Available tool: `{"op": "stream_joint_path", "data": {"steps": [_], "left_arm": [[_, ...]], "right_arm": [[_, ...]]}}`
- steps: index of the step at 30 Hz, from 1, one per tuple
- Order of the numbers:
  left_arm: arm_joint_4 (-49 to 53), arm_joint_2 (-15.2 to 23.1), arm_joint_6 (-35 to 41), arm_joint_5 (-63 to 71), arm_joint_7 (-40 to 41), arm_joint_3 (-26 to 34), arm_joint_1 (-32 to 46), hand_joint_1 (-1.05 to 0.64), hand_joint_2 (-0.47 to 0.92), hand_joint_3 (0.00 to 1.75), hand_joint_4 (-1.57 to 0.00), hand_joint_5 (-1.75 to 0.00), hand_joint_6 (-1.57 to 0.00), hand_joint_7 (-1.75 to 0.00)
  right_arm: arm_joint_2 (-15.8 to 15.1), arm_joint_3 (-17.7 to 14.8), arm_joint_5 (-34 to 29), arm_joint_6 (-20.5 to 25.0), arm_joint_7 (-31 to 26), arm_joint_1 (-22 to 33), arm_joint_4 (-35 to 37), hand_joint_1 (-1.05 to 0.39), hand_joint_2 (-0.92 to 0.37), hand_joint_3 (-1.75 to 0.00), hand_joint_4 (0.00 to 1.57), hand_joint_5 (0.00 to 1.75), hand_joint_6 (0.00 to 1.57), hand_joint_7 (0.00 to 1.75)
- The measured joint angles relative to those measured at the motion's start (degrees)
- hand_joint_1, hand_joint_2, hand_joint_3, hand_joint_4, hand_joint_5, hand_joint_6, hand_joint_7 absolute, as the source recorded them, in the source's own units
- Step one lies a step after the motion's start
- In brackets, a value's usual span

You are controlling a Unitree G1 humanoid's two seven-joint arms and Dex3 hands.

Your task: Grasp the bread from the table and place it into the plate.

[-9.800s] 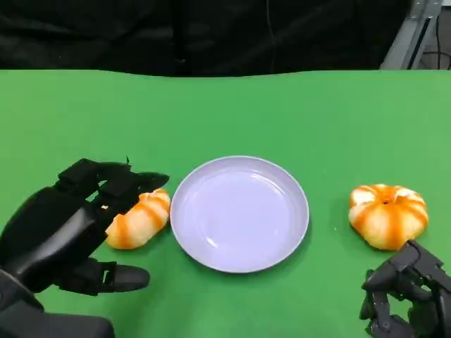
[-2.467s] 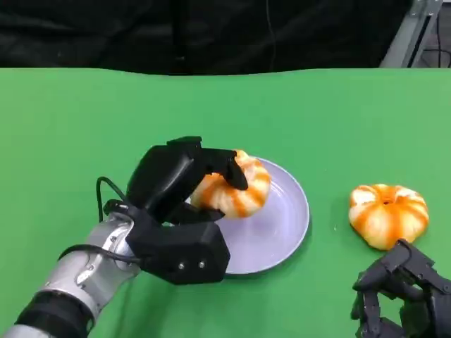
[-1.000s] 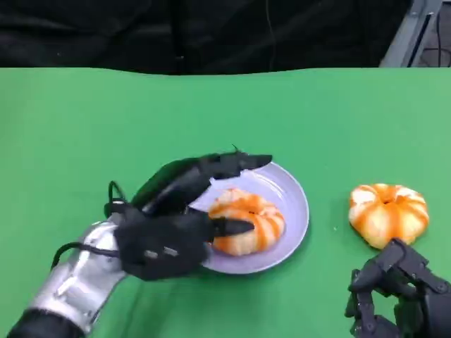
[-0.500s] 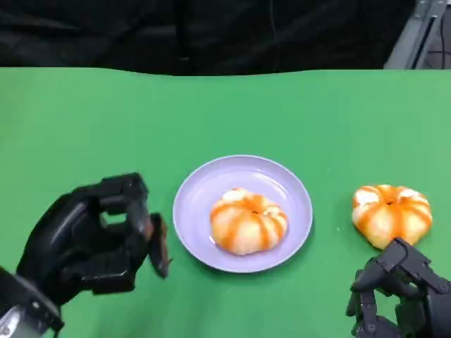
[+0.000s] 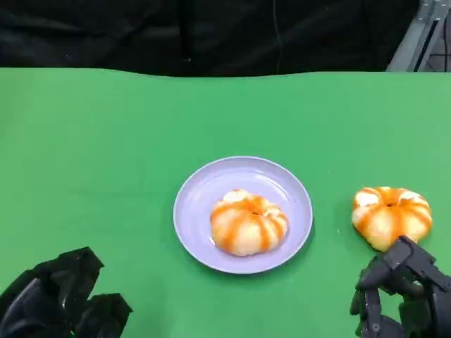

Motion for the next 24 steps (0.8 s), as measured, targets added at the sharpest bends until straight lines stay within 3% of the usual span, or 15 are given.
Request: {"op": "stream_joint_path", "data": {"steps": [17, 24], "left_arm": [[-2.35, -4.26, -3.34, 4.74, 1.76, 1.87, 0.38, 0.06, 0.72, 1.14, -0.99, -1.75, -0.85, -1.69], [-2.96, -5.24, -6.30, 6.58, 2.44, 2.21, 1.35, 0.05, 0.77, 1.01, -0.97, -1.75, -0.83, -1.69]], "right_arm": [[-0.18, -0.56, 0.09, 0.07, 0.66, 0.82, 0.09, -0.06, -0.53, -1.24, 0.87, 1.75, 0.74, 1.57], [-0.77, -0.61, 0.04, 0.79, 0.77, 1.99, -1.13, -0.06, -0.53, -1.24, 0.87, 1.75, 0.74, 1.56]]}}
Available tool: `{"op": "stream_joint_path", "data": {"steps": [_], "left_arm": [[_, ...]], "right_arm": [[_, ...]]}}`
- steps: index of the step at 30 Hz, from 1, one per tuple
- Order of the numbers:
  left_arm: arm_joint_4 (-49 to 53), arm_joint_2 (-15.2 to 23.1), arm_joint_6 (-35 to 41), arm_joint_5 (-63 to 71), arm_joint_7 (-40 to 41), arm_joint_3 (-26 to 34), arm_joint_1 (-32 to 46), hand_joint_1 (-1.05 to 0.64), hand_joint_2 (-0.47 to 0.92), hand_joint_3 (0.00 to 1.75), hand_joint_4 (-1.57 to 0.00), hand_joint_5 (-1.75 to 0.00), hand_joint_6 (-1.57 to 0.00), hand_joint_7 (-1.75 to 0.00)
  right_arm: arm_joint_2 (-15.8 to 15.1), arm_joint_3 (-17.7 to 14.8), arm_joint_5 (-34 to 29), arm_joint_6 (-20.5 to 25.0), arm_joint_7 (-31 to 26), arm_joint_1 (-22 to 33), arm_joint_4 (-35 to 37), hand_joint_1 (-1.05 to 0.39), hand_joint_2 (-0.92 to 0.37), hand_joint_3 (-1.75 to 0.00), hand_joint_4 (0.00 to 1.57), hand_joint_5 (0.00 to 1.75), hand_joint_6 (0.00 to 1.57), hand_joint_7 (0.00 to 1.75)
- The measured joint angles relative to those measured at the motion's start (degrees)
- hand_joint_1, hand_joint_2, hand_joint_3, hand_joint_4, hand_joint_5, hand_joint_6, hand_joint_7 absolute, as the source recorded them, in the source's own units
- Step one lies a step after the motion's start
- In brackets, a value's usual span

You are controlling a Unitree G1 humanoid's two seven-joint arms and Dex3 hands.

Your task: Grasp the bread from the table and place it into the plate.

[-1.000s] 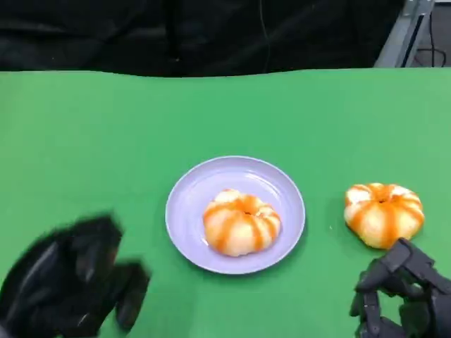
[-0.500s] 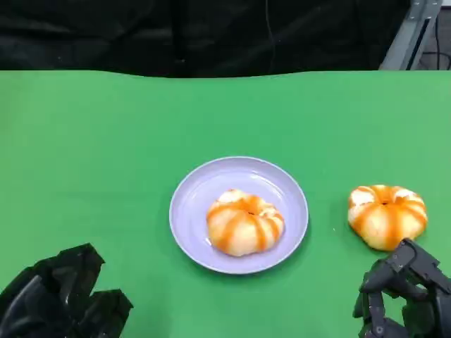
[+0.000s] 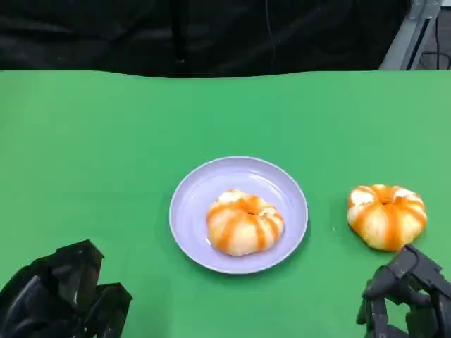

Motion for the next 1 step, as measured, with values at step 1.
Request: {"op": "stream_joint_path", "data": {"steps": [1], "left_arm": [[-0.11, 0.00, 0.00, 0.03, 0.13, 0.00, 0.17, 0.07, 0.77, 1.05, -0.96, -1.75, -0.83, -1.69]], "right_arm": [[-0.02, 0.02, 0.00, 0.47, 0.02, 0.20, -0.39, -0.05, -0.54, -1.24, 0.87, 1.75, 0.74, 1.56]]}}
